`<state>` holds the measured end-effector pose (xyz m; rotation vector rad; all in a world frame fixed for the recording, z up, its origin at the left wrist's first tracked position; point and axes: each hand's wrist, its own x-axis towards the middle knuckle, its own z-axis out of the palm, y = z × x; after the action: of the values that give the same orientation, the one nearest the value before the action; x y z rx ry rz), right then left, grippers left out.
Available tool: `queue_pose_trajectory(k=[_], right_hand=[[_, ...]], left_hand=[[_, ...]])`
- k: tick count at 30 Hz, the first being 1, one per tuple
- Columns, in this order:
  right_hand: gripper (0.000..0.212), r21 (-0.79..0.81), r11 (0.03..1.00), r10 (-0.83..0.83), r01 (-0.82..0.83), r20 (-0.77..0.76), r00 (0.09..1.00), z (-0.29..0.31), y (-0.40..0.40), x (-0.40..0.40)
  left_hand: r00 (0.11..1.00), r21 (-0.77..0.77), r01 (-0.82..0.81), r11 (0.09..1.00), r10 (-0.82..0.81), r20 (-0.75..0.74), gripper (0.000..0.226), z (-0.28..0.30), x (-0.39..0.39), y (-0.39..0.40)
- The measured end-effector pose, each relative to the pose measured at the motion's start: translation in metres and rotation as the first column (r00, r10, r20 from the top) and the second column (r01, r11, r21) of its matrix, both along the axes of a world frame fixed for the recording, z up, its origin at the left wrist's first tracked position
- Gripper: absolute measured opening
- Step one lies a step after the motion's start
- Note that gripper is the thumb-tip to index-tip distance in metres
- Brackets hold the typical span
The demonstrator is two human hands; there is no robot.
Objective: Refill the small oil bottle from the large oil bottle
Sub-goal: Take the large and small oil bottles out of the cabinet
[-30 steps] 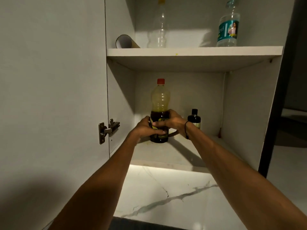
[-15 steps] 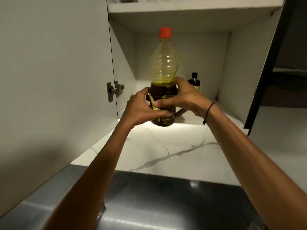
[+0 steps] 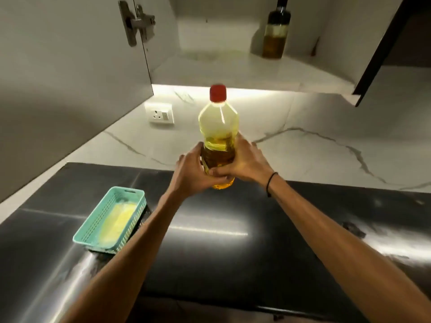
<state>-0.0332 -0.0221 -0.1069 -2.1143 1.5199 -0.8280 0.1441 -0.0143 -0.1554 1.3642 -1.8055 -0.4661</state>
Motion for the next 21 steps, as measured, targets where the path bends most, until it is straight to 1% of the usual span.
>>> queue_pose_trajectory(k=[3,6,8,11,15,18,21], right_hand=[[0.102,0.097,0.994,-0.056,0.056,-0.005,0.998,-0.063,-0.001,0.002],[0.102,0.205,0.977,-0.071,0.051,0.095,0.993,-0.120,-0.003,0.003],[0.099,0.281,0.957,-0.111,0.072,0.125,0.986,-0.154,-0.002,0.007],[0.090,0.372,0.921,-0.171,0.113,0.127,0.977,-0.202,-0.001,0.015],[0.089,0.461,0.877,-0.217,0.136,0.128,0.968,-0.243,0.000,0.024],[0.088,0.519,0.846,-0.223,0.120,0.139,0.965,-0.263,0.000,0.027],[0.084,0.543,0.833,-0.226,0.106,0.158,0.961,-0.275,0.002,0.030]], left_hand=[[1.000,0.079,0.000,0.997,0.001,-0.016,0.088,-0.058,-0.005,0.000],[0.999,0.198,0.015,0.980,-0.008,-0.035,0.092,-0.109,-0.009,-0.003],[0.999,0.273,0.034,0.961,-0.024,-0.041,0.090,-0.140,-0.011,-0.003],[0.999,0.371,0.030,0.928,-0.017,-0.040,0.083,-0.178,-0.010,-0.001],[0.999,0.483,0.012,0.876,0.009,-0.042,0.085,-0.211,-0.008,0.003],[0.998,0.550,0.015,0.835,0.024,-0.064,0.083,-0.228,-0.006,0.005],[0.993,0.598,-0.001,0.801,0.072,-0.095,0.083,-0.240,-0.003,0.008]])
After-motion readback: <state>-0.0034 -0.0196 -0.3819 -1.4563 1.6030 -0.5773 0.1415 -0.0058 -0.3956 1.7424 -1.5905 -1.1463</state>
